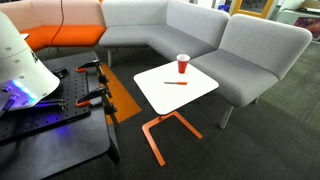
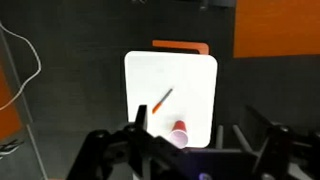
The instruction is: Put the pen in the cup
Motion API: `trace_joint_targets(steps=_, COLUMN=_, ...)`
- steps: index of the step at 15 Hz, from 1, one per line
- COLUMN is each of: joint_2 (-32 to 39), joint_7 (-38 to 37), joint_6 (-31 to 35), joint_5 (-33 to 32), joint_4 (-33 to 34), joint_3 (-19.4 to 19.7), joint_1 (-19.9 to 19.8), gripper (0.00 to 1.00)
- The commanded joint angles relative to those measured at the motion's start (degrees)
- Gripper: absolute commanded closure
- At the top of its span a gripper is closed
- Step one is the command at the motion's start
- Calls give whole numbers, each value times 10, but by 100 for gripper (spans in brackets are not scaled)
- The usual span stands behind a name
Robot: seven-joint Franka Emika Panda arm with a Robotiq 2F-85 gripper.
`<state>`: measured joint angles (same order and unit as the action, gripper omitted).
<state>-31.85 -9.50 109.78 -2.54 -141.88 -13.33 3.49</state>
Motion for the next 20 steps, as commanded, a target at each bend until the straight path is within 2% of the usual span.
trace_joint_targets(steps=1, joint_2=2, joint_7=-6, joint_6=-2, joint_5=-6, joint_4=1, joint_3=11, joint_1=13, gripper=0)
trace_joint_targets(steps=7, joint_2=2, joint_7=-6, joint_6=-2, joint_5=-6, joint_4=2, joint_3=11, joint_1=13, gripper=0)
trace_joint_targets(steps=9, joint_2=41, joint_7=-46, joint_6=37, joint_5=10, joint_4=7, joint_3=9, joint_1=2, gripper=0)
trace_joint_targets(steps=12, joint_2=135, joint_7=-118, joint_6=129, joint_5=-1, joint_4=23, joint_3=8, joint_1=-25, gripper=0)
trace_joint_targets(steps=15, joint_2=268, joint_7=-198, joint_6=233, joint_5=-38, joint_4=53, joint_3=16, joint_1=-54, gripper=0)
trace_joint_targets(steps=17, joint_2=357, joint_7=-246, joint_6=276, joint_5=-71, joint_4=84, joint_3=36, joint_1=-54, gripper=0)
trace_joint_targets(steps=20, joint_2=474, joint_7=-277, joint_6=322, joint_5=-74, joint_4=141, joint_3=87, joint_1=-25, gripper=0)
